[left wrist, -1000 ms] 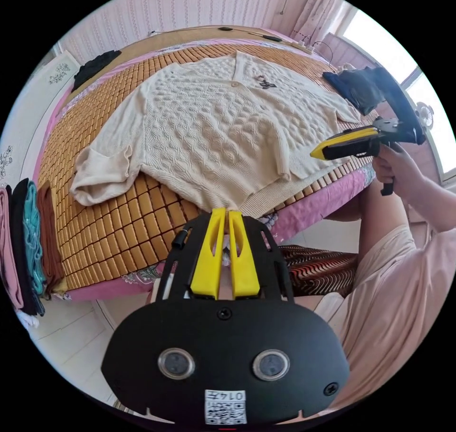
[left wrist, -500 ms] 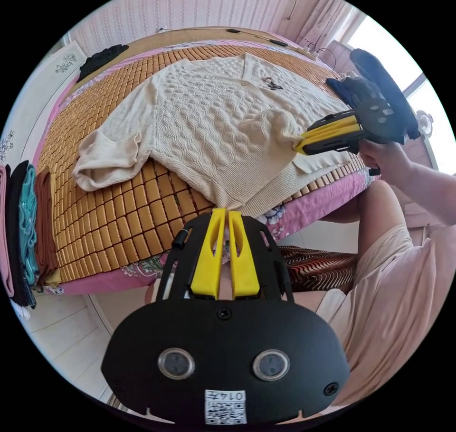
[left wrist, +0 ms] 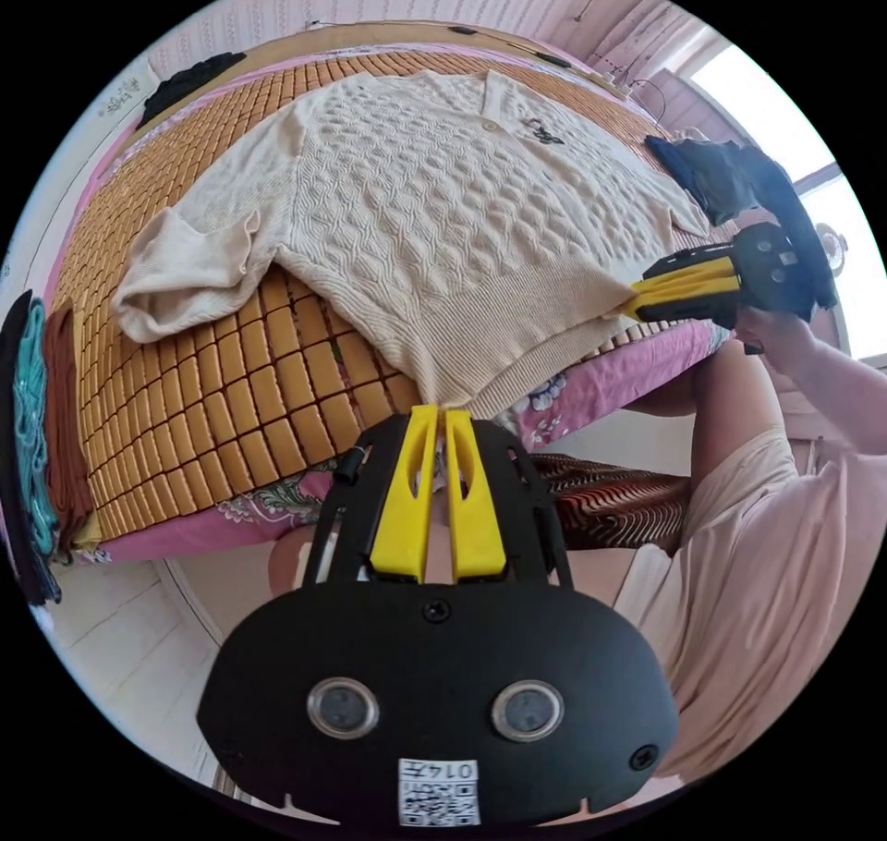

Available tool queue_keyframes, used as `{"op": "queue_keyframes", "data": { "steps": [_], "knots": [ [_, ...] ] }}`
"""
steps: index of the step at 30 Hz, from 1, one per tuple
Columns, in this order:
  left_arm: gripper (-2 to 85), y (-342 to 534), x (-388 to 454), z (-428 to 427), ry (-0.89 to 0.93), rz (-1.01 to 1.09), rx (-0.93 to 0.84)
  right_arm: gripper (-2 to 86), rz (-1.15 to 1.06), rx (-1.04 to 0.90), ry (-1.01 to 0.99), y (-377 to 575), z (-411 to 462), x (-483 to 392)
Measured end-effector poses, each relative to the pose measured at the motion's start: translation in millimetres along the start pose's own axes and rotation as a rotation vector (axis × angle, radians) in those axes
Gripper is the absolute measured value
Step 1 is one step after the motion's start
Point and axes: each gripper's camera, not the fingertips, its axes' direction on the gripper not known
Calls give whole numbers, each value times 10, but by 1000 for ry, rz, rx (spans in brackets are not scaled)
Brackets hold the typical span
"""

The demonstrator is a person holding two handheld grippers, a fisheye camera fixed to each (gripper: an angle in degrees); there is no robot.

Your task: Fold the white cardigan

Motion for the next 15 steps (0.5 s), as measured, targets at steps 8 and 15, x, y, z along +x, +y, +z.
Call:
{"op": "queue_keyframes", "data": {
  "steps": [8,15],
  "knots": [
    [52,36,-141,-31,12,-61,21,68,228,178,-193,757,-492,465],
    [49,47,235,-339,-73,35,62,69,639,295,21,2229,-874,1528]
  ]
}}
